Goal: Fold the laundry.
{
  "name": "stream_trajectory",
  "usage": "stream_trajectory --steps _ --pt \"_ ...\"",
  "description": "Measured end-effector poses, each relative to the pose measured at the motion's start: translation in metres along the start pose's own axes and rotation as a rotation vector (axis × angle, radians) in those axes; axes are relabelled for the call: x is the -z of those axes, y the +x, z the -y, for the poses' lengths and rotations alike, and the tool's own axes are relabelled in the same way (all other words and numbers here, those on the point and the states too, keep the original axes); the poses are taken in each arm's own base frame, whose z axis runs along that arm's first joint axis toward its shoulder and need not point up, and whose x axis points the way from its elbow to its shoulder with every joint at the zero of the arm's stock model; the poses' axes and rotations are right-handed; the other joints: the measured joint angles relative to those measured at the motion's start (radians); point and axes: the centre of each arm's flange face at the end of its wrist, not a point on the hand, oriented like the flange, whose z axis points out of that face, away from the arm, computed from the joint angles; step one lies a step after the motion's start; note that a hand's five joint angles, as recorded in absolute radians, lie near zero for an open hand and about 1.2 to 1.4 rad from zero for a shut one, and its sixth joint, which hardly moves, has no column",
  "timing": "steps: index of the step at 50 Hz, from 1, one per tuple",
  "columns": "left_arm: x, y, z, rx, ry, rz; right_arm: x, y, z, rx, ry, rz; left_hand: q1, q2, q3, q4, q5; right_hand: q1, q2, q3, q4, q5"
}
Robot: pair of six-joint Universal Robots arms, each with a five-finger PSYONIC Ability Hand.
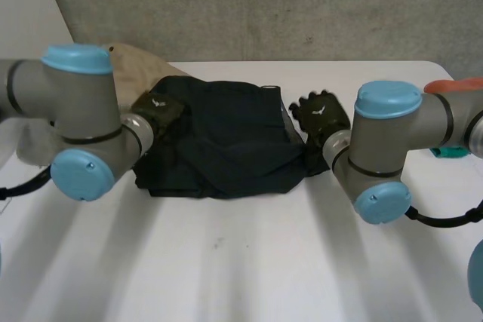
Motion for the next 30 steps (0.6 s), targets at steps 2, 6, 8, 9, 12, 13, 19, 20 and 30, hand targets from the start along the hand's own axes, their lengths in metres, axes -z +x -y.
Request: stream_trajectory --steps 2,6,8,9,12,13,19,20,30 --pt "0.006 -0.005 0.014 -0.002 0.037 0.021 0.001 0.008 0.007 -0.044 0.014 -0.043 -0.028 -0.025 -0.026 -0.024 -0.028 -0.123 -0.134 -0.137 -0.126 -0.111" --pt "0.023 -0.014 0.037 -0.003 0.092 0.051 0.012 0.021 0.022 -0.1 0.032 -0.073 -0.029 -0.029 -0.028 -0.026 -0.031 -0.131 -0.147 -0.148 -0.139 -0.111" --pt "0.033 -0.018 0.044 -0.003 0.107 0.059 0.021 0.026 0.028 -0.111 0.03 -0.071 -0.029 -0.029 -0.028 -0.026 -0.031 -0.131 -0.147 -0.148 -0.139 -0.111" --pt "0.038 -0.019 0.047 -0.003 0.11 0.061 0.025 0.028 0.031 -0.111 0.027 -0.067 -0.029 -0.029 -0.028 -0.026 -0.031 -0.131 -0.147 -0.148 -0.139 -0.111" --pt "0.052 -0.022 0.051 -0.004 0.113 0.064 0.038 0.032 0.036 -0.104 0.01 -0.052 -0.029 -0.029 -0.028 -0.026 -0.031 -0.131 -0.147 -0.148 -0.139 -0.111" --pt "0.056 -0.023 0.052 -0.005 0.114 0.064 0.042 0.033 0.037 -0.099 0.005 -0.046 -0.029 -0.029 -0.028 -0.026 -0.031 -0.13 -0.147 -0.148 -0.139 -0.111" --pt "0.091 -0.024 0.043 -0.03 0.072 0.022 0.079 0.04 0.034 -0.019 -0.089 0.031 0.202 0.197 0.194 0.195 0.204 0.171 0.17 0.162 0.146 0.178" --pt "0.096 -0.022 0.039 -0.034 0.06 0.008 0.084 0.04 0.032 -0.007 -0.1 0.045 0.33 0.299 0.295 0.308 0.314 0.279 0.276 0.266 0.262 0.291" --pt "0.128 0.004 -0.007 -0.079 -0.078 -0.152 0.121 0.028 0.004 0.075 -0.156 0.232 0.535 0.548 0.54 0.556 0.554 0.574 0.577 0.573 0.576 0.597"
